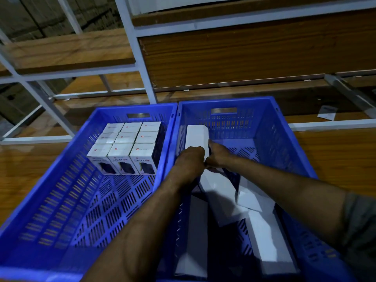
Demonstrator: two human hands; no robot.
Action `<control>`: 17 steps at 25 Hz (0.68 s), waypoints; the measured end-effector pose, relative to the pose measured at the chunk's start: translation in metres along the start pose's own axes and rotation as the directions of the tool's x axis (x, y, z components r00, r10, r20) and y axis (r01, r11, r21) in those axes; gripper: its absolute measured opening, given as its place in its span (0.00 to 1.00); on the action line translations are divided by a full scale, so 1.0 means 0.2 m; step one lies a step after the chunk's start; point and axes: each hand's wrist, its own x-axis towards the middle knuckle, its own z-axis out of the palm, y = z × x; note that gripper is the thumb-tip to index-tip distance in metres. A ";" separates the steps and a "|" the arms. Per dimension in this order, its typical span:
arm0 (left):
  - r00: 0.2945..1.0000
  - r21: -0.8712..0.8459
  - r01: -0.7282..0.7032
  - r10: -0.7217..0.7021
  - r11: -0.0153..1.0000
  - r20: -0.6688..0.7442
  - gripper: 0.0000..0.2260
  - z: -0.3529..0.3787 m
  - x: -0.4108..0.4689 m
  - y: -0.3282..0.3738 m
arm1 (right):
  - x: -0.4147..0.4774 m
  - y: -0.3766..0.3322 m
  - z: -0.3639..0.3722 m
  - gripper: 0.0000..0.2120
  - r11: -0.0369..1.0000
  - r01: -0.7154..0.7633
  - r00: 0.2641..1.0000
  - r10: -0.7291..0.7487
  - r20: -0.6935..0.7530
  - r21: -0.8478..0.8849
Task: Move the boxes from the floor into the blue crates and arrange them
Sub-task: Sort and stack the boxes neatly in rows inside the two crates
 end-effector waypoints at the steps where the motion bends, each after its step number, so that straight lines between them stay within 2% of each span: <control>1: 1.000 -0.003 -0.006 0.006 1.000 0.014 0.12 -0.01 -0.01 0.01 | 0.00 0.00 -0.01 0.38 0.999 -0.030 0.999 0.028 0.035 0.039; 2: 1.000 -0.005 -0.007 0.007 1.000 0.024 0.13 -0.02 -0.01 0.02 | 0.00 -0.01 -0.04 0.37 0.994 -0.062 0.995 0.055 0.078 0.088; 4: 0.999 -0.004 -0.009 0.009 1.000 0.031 0.14 -0.05 -0.03 0.03 | 0.00 -0.03 -0.10 0.25 0.984 -0.142 0.977 0.122 0.177 0.103; 6: 0.999 0.009 -0.005 0.004 1.000 0.041 0.15 -0.07 -0.04 0.04 | -0.02 -0.05 -0.16 0.11 0.979 -0.197 0.939 0.205 0.275 -0.057; 8: 0.997 0.052 -0.011 0.007 0.999 0.076 0.17 -0.07 -0.05 0.04 | -0.03 -0.03 -0.18 0.17 0.952 -0.167 0.890 0.258 0.376 -0.258; 10: 0.987 0.115 -0.044 0.025 0.992 0.160 0.18 -0.05 -0.06 0.03 | -0.02 0.00 -0.17 0.32 0.893 -0.056 0.859 0.271 0.434 -0.447; 12: 0.950 0.170 -0.096 0.039 0.981 0.310 0.19 -0.02 -0.06 0.02 | -0.06 0.00 -0.14 0.35 0.787 0.088 0.854 0.256 0.453 -0.610; 13: 0.922 0.184 -0.122 0.043 0.975 0.385 0.18 -0.01 -0.06 0.02 | -0.07 0.01 -0.13 0.34 0.759 0.120 0.862 0.241 0.447 -0.640; 15: 0.866 0.184 -0.163 0.051 0.969 0.497 0.20 0.00 -0.07 0.03 | -0.08 0.03 -0.11 0.31 0.779 0.117 0.855 0.236 0.461 -0.616; 17: 0.820 0.171 -0.191 0.061 0.966 0.570 0.21 0.01 -0.08 0.03 | -0.11 0.04 -0.09 0.32 0.784 0.112 0.829 0.266 0.493 -0.610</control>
